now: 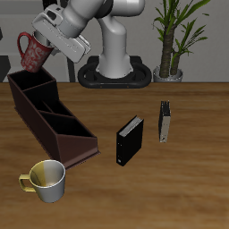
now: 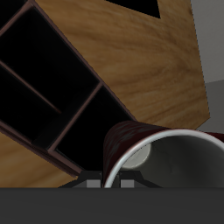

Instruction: Place the red mug into the right desk caddy's right compartment

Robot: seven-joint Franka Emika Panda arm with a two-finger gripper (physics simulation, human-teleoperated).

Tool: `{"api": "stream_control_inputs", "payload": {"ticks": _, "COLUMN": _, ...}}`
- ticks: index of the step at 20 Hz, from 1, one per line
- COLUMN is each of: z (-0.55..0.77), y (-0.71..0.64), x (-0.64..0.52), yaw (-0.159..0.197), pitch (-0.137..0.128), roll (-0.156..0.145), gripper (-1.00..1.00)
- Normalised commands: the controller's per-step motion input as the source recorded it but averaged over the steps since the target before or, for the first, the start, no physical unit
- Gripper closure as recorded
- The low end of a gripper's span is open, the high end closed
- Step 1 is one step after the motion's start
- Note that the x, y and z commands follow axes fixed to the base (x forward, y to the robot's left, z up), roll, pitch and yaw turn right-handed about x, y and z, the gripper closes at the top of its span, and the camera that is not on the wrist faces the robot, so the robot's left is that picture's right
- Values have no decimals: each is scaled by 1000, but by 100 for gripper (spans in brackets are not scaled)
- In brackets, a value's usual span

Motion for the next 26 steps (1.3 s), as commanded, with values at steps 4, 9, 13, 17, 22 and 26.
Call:
{"api": "stream_control_inputs", "payload": {"ticks": 4, "z": -79, "y": -106, "x": 4, "yaw": -19, "pitch": 12, "roll": -18, "gripper": 100}}
{"api": "stream_control_inputs", "payload": {"ticks": 9, "z": -174, "y": -67, "x": 22, "yaw": -18, "pitch": 17, "roll": -13, "gripper": 100}}
{"api": "stream_control_inputs", "payload": {"ticks": 13, "z": -246, "y": 27, "x": 49, "yaw": -9, "pitch": 30, "roll": 3, "gripper": 100}}
{"api": "stream_control_inputs", "payload": {"ticks": 17, "z": -227, "y": -42, "x": 78, "yaw": -6, "pitch": 31, "roll": 5, "gripper": 100}}
{"api": "stream_control_inputs", "payload": {"ticks": 22, "z": -372, "y": -169, "x": 54, "yaw": -7, "pitch": 39, "roll": -27, "gripper": 100}}
{"api": "stream_control_inputs", "payload": {"ticks": 26, "z": -264, "y": -62, "x": -12, "yaw": -21, "pitch": 39, "roll": -23, "gripper": 100}}
